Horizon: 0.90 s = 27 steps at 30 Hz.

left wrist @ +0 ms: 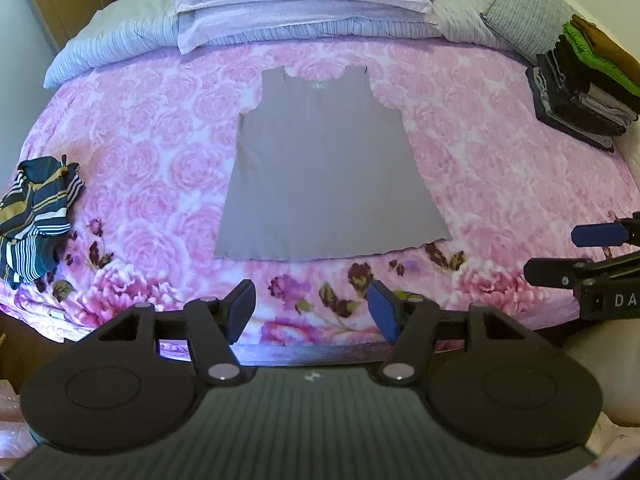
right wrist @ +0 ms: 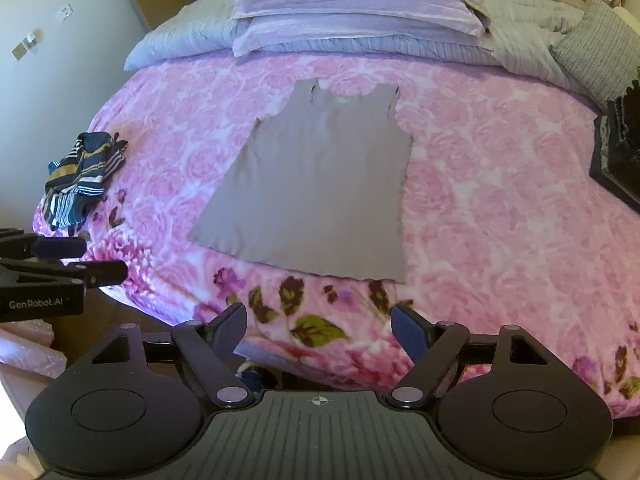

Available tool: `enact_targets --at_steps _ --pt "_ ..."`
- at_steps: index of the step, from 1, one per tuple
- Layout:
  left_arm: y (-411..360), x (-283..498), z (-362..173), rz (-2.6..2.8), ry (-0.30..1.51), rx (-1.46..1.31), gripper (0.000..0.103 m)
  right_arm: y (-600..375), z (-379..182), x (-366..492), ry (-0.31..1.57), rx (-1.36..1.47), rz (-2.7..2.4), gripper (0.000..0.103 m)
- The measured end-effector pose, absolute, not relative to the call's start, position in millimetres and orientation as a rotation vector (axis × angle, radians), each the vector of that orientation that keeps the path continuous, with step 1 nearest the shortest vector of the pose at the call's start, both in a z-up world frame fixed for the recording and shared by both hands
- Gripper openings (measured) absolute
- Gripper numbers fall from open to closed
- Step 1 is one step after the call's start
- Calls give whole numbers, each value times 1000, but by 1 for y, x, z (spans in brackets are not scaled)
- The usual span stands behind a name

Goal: Fold clothes

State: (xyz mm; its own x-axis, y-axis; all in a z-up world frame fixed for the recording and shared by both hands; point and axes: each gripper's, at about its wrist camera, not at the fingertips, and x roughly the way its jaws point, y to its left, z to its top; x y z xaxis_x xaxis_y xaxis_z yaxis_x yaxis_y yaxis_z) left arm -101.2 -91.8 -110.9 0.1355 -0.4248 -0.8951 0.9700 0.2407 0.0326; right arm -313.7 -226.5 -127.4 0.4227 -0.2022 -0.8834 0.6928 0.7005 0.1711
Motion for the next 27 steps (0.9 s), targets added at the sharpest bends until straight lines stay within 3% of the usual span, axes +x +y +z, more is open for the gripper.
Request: enact_targets --at_steps 27 --pt "-87 -104 -111 -1163 929 793 63 -213 -133 -306 1056 556 -579 76"
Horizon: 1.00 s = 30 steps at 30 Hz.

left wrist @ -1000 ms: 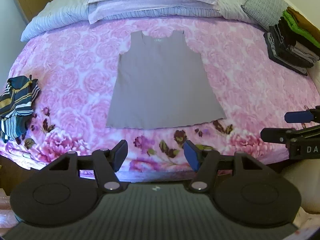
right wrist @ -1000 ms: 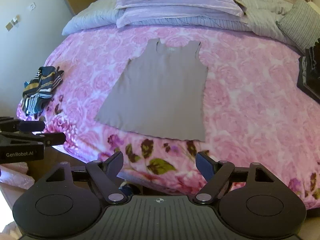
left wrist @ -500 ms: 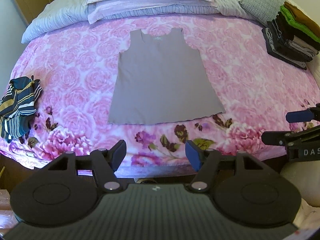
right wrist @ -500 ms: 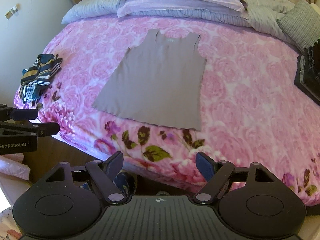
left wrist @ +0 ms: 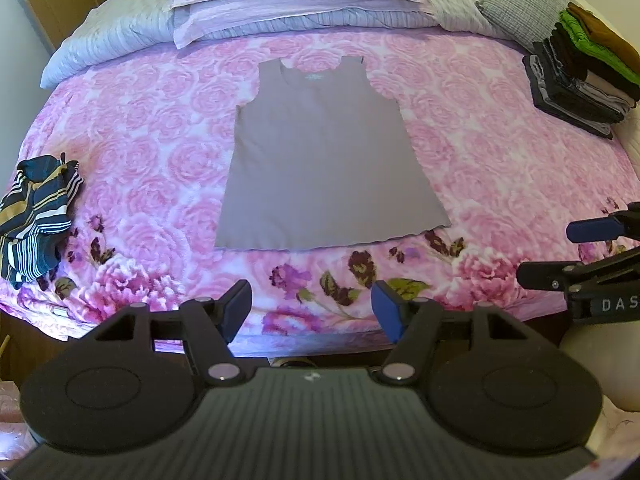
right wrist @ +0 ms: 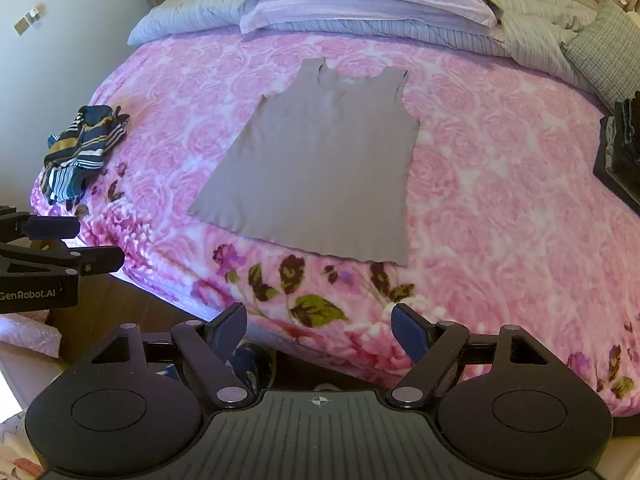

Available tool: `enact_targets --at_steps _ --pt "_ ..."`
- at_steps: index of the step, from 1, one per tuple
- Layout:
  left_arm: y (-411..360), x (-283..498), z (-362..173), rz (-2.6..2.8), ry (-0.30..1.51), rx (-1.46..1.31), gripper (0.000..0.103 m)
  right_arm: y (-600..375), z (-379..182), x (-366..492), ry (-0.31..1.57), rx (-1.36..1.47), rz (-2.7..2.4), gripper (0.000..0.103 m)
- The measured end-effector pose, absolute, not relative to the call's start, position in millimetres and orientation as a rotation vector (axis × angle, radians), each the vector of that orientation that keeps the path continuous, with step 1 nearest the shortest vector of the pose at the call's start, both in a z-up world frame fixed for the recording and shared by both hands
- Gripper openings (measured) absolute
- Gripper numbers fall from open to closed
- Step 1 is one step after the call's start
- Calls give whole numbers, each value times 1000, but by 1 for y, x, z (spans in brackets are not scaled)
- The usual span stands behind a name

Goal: Fold clothes

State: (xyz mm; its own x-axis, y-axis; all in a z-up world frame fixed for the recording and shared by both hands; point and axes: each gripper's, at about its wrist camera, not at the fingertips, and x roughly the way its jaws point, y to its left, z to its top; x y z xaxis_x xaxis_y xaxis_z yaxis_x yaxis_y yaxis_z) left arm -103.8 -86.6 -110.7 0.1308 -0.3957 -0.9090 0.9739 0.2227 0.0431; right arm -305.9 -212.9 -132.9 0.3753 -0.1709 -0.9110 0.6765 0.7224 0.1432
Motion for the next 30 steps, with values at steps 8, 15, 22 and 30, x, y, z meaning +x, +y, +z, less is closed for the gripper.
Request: enact_targets --at_steps 8,15,22,30 --pt "-96 -94 -125 -1156 984 796 63 -229 -141 -296 1079 583 -575 76" --pt "-116 -57 -151 -1130 1058 820 65 -248 -169 -268 1140 634 -565 76" --pt "-169 5 -194 -1140 1134 874 66 -285 -207 -228 1202 714 -604 76" --pt "-264 95 -244 -1241 1067 889 65 -366 -251 -179 1143 738 -713 76"
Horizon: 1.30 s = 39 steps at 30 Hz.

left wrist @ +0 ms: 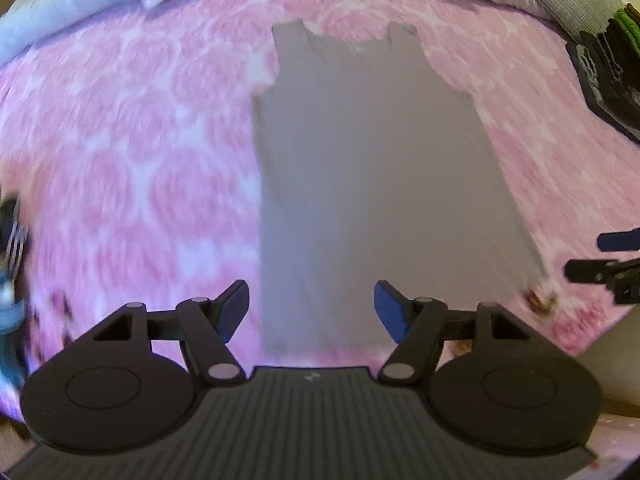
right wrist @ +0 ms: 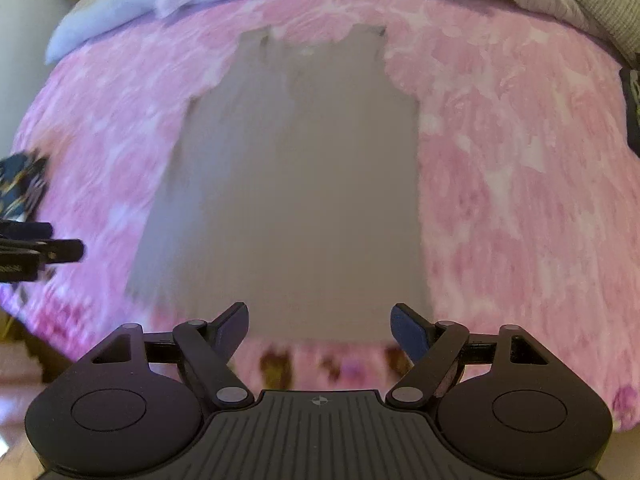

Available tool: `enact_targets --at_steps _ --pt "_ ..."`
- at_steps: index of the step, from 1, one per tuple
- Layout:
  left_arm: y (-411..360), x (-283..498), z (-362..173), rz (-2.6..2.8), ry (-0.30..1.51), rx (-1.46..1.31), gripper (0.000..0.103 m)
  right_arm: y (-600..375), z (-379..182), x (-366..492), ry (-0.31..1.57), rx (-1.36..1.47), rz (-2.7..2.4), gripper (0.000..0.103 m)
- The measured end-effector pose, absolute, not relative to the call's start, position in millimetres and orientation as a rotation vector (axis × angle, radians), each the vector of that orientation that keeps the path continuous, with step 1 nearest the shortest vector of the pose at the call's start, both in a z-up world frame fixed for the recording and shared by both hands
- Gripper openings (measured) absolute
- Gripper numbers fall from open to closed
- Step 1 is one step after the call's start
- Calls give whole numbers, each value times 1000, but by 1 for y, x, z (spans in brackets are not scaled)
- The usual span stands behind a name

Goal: Fold clothes
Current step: 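Lower both grippers onto the tank top hem and close them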

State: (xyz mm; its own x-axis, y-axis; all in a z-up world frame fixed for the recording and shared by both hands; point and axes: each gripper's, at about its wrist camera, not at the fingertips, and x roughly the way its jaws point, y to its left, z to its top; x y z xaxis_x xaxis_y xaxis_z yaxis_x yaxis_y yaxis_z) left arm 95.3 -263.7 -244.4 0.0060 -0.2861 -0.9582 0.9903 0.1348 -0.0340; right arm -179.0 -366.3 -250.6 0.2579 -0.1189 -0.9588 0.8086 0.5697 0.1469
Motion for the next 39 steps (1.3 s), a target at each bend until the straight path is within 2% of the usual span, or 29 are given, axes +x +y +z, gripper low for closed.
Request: enact_targets --at_steps 4,8,14,20,21,23,27,31,33,34,35,36,37,39 --pt "-318 132 -279 -1323 979 907 63 -415 -280 -161 1080 716 -748 70" --pt "-373 157 -318 -1414 877 929 55 -463 -317 -143 1051 667 -729 64" --pt "-470 186 -367 -1576 727 902 47 -545 -363 -111 1030 529 -656 48" --pt "-558 199 -384 -1677 583 900 45 -636 -371 -75 959 363 -631 47" --pt "-571 201 -387 -1690 560 915 40 -649 -371 -68 952 339 -623 47" --pt "-590 204 -394 -1708 534 951 39 -670 -372 -55 950 298 -602 47" --pt "-614 210 -409 -1733 515 1024 32 -702 -384 -32 969 221 -555 47" --pt "-626 218 -419 -1756 540 1046 31 -719 -400 -17 996 198 -514 47" --pt "-629 218 -422 -1780 539 1055 27 -723 -407 -12 1008 198 -504 46" --pt "-630 217 -424 -1790 536 1059 25 -725 -411 -10 1015 201 -497 43" --pt "-631 216 -425 -1801 539 1063 18 -727 -414 -8 1022 205 -488 38" --pt "-630 213 -426 -1820 533 1073 11 -728 -418 -6 1033 217 -466 19" --pt "-627 210 -426 -1826 514 1083 9 -728 -421 -5 1042 228 -450 7" --pt "-621 202 -427 -1835 457 1117 3 -724 -422 -5 1033 210 -438 0"
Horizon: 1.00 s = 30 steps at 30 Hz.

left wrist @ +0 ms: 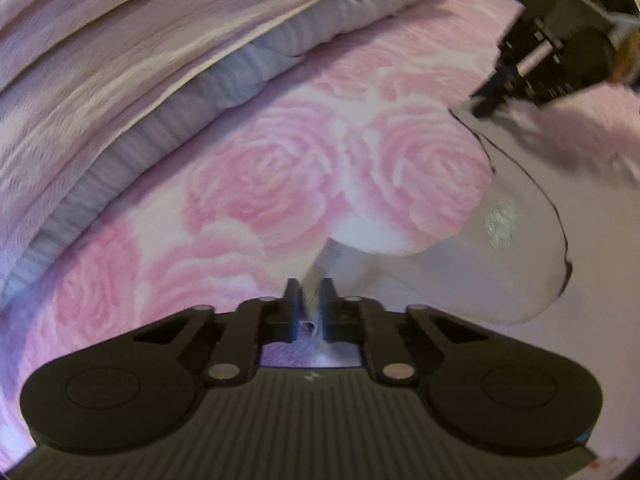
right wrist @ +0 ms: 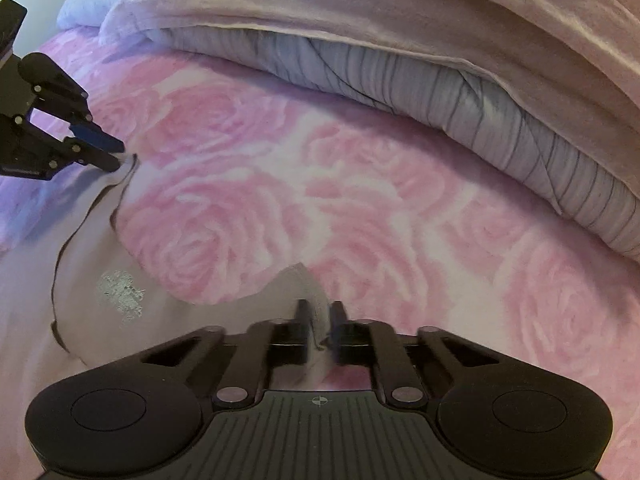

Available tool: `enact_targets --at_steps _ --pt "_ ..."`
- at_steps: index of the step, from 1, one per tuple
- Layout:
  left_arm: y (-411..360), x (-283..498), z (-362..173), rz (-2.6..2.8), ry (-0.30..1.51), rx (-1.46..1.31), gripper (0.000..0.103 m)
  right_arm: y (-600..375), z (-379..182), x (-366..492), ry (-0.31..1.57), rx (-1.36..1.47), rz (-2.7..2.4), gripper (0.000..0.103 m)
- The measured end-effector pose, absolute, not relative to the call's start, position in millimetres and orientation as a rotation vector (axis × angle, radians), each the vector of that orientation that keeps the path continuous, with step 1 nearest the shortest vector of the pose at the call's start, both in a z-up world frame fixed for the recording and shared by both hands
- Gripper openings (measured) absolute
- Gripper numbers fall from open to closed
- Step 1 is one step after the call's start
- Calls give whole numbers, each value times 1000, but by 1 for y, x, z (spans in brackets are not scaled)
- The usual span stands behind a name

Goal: Fold clothes

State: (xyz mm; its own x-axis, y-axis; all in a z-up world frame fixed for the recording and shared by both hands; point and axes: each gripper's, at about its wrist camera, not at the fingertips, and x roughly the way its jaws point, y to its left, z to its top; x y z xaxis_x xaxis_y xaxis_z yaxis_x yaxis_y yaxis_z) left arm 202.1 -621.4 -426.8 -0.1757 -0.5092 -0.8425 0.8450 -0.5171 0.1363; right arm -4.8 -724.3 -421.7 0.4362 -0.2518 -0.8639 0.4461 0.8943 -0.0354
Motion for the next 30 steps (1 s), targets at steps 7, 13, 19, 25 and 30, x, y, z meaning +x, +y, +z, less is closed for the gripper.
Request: enact_targets --at_steps 7,13,19,25,30 --pt "-595 195 -395 -1776 419 1005 1 -683 -384 -24 926 27 -503 0" --pt "-489 190 -332 -1777 455 765 1 -583 -323 -79 773 -172 -548 0" --pt "-355 156 -320 -1766 620 714 1 -451 -310 -135 804 -231 -419 0" --pt "-273 137 -373 -1556 981 711 5 -363 -375 -157 1180 -73 -337 13" --pt "-248 145 -375 -1442 1174 520 19 -372 -377 -180 1145 343 -573 46"
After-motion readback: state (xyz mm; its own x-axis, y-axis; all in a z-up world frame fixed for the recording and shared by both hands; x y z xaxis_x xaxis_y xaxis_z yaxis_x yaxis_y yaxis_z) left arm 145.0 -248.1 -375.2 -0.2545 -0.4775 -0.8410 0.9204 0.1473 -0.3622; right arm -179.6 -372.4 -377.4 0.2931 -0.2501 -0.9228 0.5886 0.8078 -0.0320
